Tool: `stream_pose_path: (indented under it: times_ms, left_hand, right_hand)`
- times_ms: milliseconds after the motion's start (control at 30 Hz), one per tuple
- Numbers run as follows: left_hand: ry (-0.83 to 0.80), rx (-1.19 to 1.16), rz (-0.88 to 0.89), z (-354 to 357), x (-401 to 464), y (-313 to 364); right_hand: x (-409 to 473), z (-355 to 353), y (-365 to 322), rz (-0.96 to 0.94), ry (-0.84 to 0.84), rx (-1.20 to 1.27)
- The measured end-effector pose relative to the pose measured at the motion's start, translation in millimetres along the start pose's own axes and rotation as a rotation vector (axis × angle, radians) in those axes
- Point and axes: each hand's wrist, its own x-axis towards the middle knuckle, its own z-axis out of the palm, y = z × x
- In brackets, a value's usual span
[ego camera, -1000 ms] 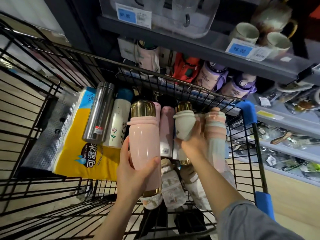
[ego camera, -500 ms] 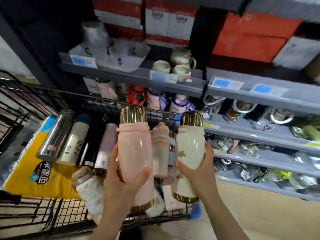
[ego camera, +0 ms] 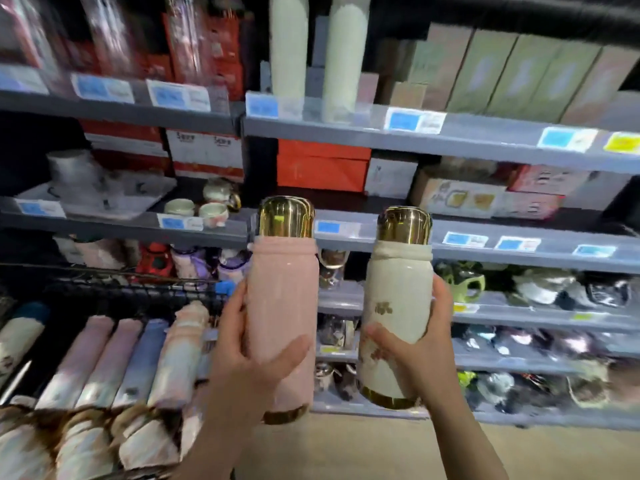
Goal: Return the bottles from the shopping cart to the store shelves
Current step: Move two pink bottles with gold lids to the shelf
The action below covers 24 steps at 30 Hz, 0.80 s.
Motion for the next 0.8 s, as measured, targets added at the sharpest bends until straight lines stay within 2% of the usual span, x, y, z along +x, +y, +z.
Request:
stream_pose_path:
  times_ms: [267,467,667,800]
  left_hand:
    - [0.043,-0.068,0.06,44.1,27.1,33.3]
    - [0.078,-0.178,0.099,80.8,72.4,44.1]
    - [0.094,-0.238,0.142,116.3,132.2,44.9]
    - [0.081,-0.3,0.148,127.1,164.5,40.2]
  right_hand:
    - [45.8,-51.0,-43.4,-0.067,0.128,0.145]
    - [104.7,-58.9,-71.8,-0.088,0.167,0.09]
    - [183.6,-49.5,-87.9,-0.064,0.214,0.348]
    - [239.5,-39.2,-95.3,-0.02,0.297,0.64]
